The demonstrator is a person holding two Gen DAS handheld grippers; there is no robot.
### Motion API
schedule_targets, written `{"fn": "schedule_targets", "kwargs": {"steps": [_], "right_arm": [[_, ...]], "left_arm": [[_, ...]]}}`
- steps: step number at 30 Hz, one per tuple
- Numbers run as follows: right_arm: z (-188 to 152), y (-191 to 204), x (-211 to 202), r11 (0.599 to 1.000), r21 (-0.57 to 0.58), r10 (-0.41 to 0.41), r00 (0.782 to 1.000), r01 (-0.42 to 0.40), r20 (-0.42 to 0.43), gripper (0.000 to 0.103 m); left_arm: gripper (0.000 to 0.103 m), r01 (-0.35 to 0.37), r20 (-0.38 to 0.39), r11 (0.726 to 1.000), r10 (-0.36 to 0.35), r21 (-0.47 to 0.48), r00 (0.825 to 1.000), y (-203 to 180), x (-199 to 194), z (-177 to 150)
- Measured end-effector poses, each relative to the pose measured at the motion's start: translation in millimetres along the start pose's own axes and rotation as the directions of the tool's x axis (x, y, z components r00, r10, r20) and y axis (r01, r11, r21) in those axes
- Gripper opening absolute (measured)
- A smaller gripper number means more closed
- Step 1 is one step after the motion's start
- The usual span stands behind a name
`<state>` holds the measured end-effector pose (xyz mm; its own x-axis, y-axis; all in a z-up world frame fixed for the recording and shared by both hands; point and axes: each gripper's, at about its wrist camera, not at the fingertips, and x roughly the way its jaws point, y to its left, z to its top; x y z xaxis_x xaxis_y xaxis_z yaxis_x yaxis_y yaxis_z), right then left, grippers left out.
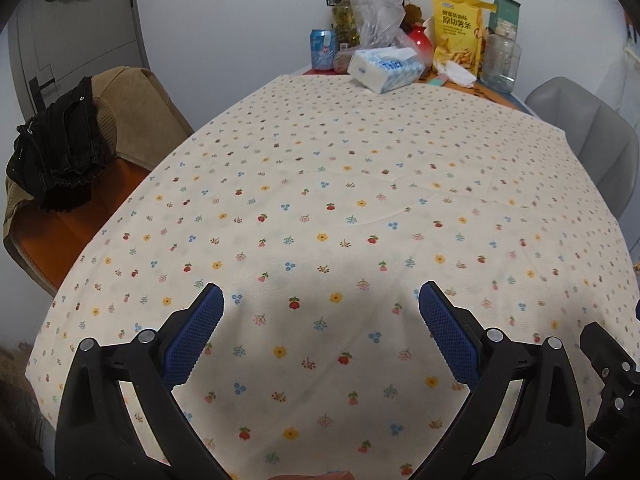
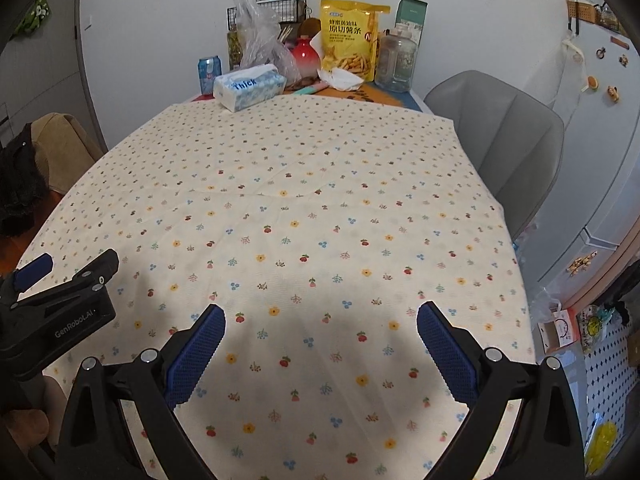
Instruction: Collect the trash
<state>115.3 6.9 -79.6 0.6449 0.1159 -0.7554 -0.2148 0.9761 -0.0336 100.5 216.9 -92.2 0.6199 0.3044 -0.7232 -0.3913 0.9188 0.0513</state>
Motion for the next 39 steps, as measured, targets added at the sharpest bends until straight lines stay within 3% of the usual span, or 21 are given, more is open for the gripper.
{"fn": "schedule_targets", "kwargs": {"steps": [10,14,21,39], "right_arm": [[1.4,0.2,38.3,1.0,-0.024,-0.019,0.999,0.018,-0.043,0.095],[-1.9,-1.9,53.5,1.0,-0.02,0.0,0.997,-0.002,-0.083,0.095],[-3.5,-10.9,63.0,0.999,0.035,0.042,0.993,-0.038,-0.106,0.096],[-8.4,-11.1,58.6,0.998,0.047,0.038,0.995,-0.034,-0.09,0.096]], "left_arm": [[0.097,-0.04,-0.092,0.999,0.038,-0.022,0.995,-1.2,26.3,0.5],[0.098,-0.028,-0.132,0.999,0.022,-0.042,0.991,1.9,33.4,0.4],[0.098,-0.028,-0.134,0.999,0.022,-0.044,0.991,1.3,34.6,0.1],[0.099,-0.017,-0.138,0.998,0.008,-0.062,0.99,4.3,36.3,0.4]]}}
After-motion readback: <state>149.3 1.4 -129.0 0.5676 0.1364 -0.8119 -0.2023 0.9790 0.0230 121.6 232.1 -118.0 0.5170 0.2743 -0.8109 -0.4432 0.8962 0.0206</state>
